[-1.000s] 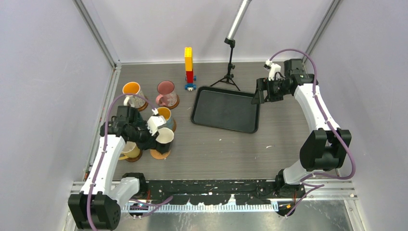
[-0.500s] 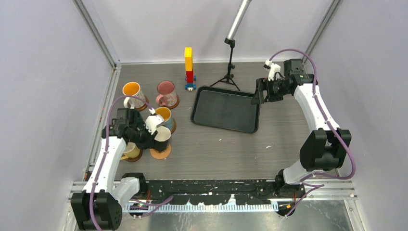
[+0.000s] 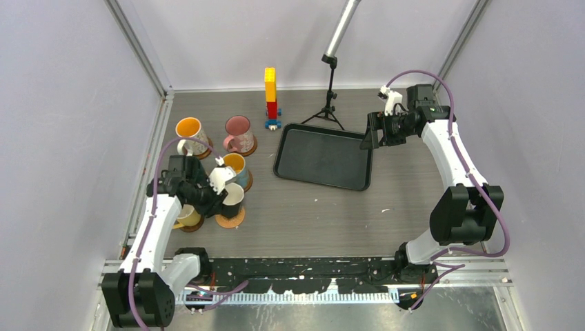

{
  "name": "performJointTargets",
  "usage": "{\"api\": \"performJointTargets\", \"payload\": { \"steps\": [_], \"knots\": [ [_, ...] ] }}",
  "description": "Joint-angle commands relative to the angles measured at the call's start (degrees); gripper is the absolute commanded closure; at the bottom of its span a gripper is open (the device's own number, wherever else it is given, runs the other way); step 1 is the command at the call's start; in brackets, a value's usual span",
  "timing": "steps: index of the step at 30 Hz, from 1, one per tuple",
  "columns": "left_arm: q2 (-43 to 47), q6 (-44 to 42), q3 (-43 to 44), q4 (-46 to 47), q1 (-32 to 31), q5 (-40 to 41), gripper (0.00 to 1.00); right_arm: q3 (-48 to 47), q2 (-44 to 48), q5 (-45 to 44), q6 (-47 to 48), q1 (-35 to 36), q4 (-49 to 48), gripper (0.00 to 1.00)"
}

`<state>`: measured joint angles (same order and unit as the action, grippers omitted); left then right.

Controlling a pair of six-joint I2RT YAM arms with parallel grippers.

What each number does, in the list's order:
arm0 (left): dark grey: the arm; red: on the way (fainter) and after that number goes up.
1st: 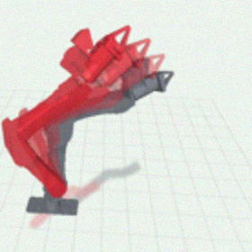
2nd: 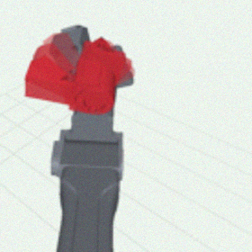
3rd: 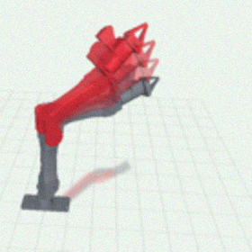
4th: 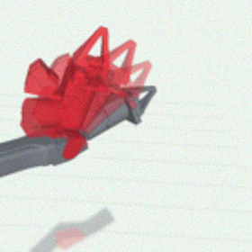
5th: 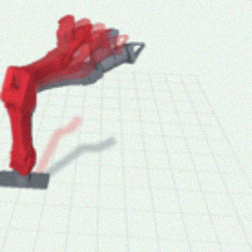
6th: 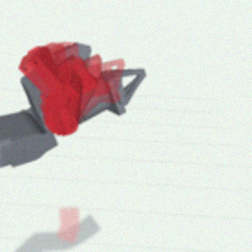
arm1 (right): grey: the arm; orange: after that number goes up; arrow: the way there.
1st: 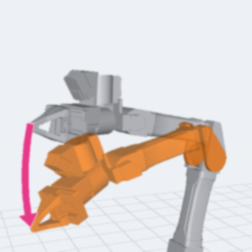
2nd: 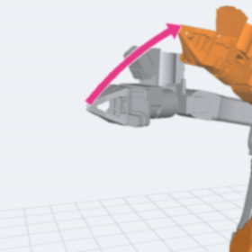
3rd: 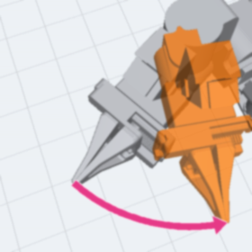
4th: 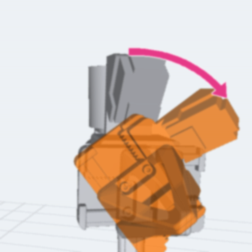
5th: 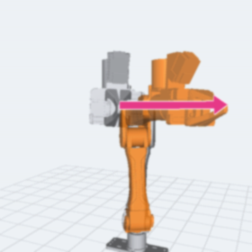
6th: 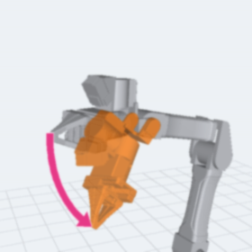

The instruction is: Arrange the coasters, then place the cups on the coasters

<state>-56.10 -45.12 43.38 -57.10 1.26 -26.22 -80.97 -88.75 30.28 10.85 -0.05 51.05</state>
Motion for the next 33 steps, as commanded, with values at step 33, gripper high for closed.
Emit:
{"api": "performJointTargets", "payload": {
  "steps": [33],
  "knots": [
    [2.8,-2.7,2.6,-10.7,0.3,4.9,0.33,-0.9,0.3,1.1,1.3,0.1,0.0,0.18]
  ]
}}
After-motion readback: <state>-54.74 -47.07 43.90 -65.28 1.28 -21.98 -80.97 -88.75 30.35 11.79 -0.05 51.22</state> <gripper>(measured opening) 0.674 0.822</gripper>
